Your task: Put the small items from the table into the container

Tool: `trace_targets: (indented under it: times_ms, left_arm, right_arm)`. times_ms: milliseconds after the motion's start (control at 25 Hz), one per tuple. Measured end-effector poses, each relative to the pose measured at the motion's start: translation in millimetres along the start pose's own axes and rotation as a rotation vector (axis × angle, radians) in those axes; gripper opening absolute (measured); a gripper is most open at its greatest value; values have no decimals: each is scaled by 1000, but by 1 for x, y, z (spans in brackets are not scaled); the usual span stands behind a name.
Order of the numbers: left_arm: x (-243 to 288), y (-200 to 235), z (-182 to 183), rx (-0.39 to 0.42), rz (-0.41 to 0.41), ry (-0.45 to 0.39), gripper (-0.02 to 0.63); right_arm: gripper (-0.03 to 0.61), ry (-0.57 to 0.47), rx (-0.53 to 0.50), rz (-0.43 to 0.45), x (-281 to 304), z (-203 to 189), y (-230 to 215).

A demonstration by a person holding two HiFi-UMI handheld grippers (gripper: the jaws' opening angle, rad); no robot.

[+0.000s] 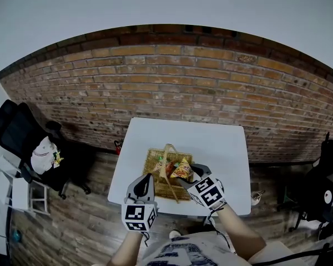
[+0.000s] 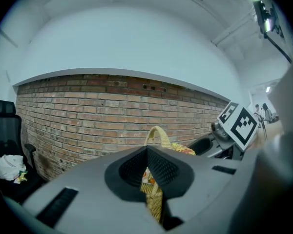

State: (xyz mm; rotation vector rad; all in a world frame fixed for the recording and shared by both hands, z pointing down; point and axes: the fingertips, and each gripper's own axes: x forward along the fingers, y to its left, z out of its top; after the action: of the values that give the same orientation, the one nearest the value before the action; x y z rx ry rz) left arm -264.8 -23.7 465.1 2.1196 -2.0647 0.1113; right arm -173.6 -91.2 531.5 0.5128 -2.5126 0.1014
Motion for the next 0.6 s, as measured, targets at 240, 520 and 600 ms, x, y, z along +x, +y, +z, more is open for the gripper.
trace_targets:
  times_ms: [240, 520, 600]
  left_arm:
    - [1, 8, -2, -8, 14, 4, 49]
    - [2, 14, -2, -21, 28, -3, 49]
    - [2, 16, -2, -25, 33, -2, 49]
  right_arm:
    - [267, 41, -26, 21, 12, -4, 2]
    - [267, 135, -112, 43, 25, -13, 5]
    - [267, 170, -160, 42, 28, -13, 5]
